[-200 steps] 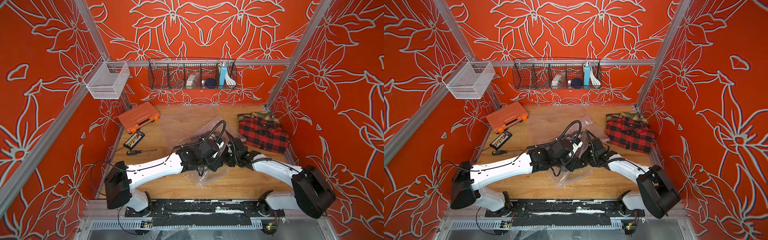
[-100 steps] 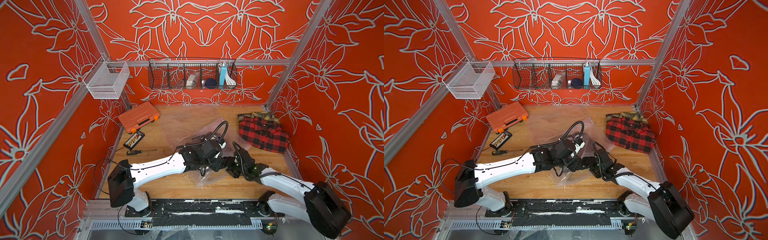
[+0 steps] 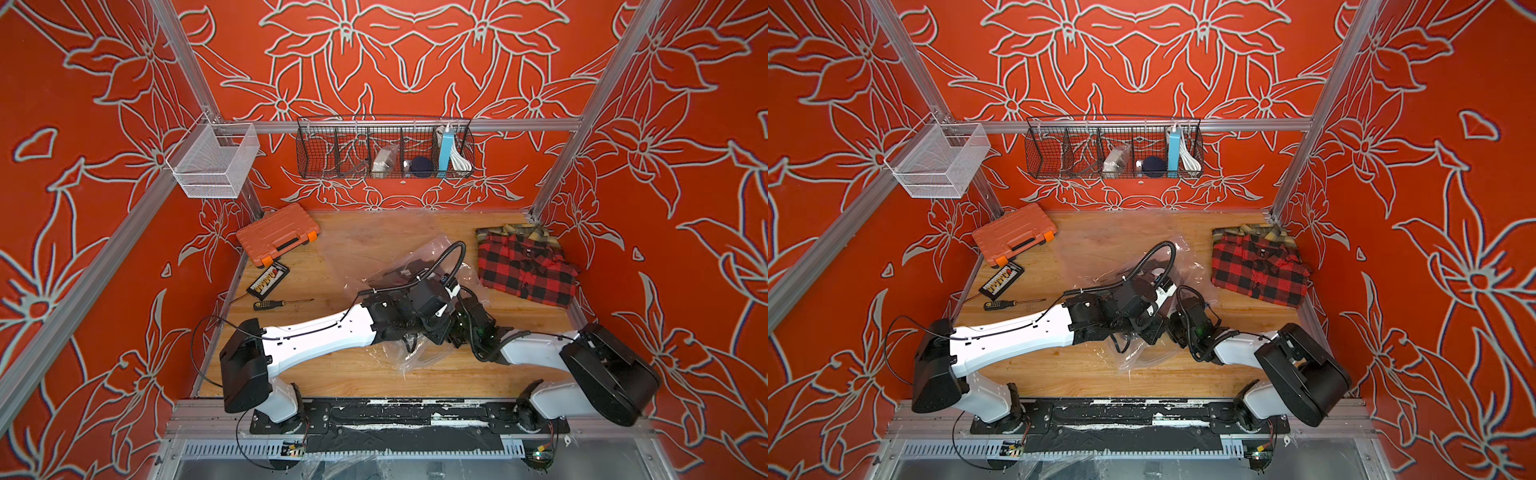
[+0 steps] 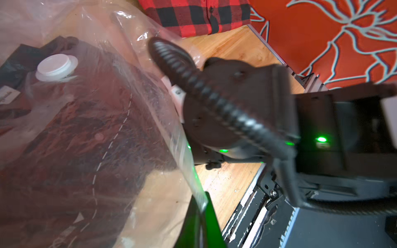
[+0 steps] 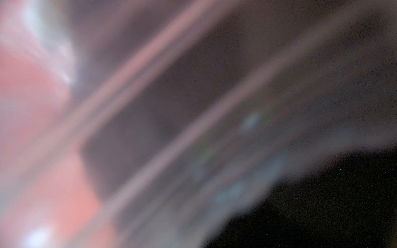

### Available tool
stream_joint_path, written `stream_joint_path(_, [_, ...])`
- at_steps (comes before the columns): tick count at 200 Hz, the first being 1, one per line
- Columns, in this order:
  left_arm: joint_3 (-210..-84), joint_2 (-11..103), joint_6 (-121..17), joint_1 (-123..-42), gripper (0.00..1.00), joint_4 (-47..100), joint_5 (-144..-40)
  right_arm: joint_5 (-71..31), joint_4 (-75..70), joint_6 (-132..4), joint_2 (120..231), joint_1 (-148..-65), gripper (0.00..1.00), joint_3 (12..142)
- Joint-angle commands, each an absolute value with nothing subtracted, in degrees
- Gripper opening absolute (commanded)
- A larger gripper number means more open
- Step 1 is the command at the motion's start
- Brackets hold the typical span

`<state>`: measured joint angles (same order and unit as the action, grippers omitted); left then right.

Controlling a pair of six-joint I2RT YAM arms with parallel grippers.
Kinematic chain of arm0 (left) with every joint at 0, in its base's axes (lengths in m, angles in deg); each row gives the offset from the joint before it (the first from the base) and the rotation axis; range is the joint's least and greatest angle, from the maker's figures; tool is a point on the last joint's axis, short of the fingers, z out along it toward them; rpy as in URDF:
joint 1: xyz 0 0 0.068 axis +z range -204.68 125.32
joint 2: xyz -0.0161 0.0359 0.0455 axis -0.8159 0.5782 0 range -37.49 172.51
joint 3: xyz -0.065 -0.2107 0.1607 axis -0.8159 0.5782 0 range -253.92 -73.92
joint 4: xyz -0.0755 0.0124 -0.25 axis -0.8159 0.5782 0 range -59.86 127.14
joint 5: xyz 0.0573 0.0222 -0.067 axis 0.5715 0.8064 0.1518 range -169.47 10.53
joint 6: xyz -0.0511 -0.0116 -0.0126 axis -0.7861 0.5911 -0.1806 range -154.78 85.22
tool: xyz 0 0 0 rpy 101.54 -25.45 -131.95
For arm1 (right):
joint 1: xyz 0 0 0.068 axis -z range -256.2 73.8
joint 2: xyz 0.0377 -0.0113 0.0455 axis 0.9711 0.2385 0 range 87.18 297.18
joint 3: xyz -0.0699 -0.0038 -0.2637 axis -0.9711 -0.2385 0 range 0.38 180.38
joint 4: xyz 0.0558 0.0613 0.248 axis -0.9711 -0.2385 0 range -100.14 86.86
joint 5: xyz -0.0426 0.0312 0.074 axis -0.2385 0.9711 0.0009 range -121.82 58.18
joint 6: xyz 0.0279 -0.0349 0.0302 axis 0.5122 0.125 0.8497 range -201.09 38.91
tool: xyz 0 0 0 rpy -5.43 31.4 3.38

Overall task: Place the folded shirt into the vacuum bag
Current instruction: Place the shirt in the vacuum bag.

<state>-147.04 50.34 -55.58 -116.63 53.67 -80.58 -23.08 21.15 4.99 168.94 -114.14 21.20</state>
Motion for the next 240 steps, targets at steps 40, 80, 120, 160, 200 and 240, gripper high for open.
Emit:
stream_joint_path(40, [-147.1,49.1,-56.7,-118.0,0.00,53.2,-85.1,-21.6,36.5,-1.2,179.7,-112.0,0.09,27.0])
stream_joint_path(80, [-146.6,48.2,-56.7,-118.0,0.00,52.9,-85.1,-22.4,28.7,-11.5,176.3,-111.6,0.06,33.2])
stream_joint_path(120, [-148.9,49.6,-55.8,-118.0,0.00,54.2,-84.3,-16.8,30.5,-8.2,185.4,-112.4,0.02,34.8])
stream_joint_path(160, [-150.1,49.8,-56.4,-118.2,0.00,53.1,-86.2,-20.6,28.1,-7.6,184.5,-112.9,0.00,31.7])
stream_joint_path(200, [-151.3,50.0,-56.5,-118.5,0.00,53.6,-87.0,-20.2,33.7,-3.1,189.3,-112.2,0.00,32.8])
stream_joint_path(240, [-149.0,48.4,-56.6,-119.2,0.00,54.1,-84.8,-18.6,36.2,-3.4,189.2,-108.4,0.00,37.5])
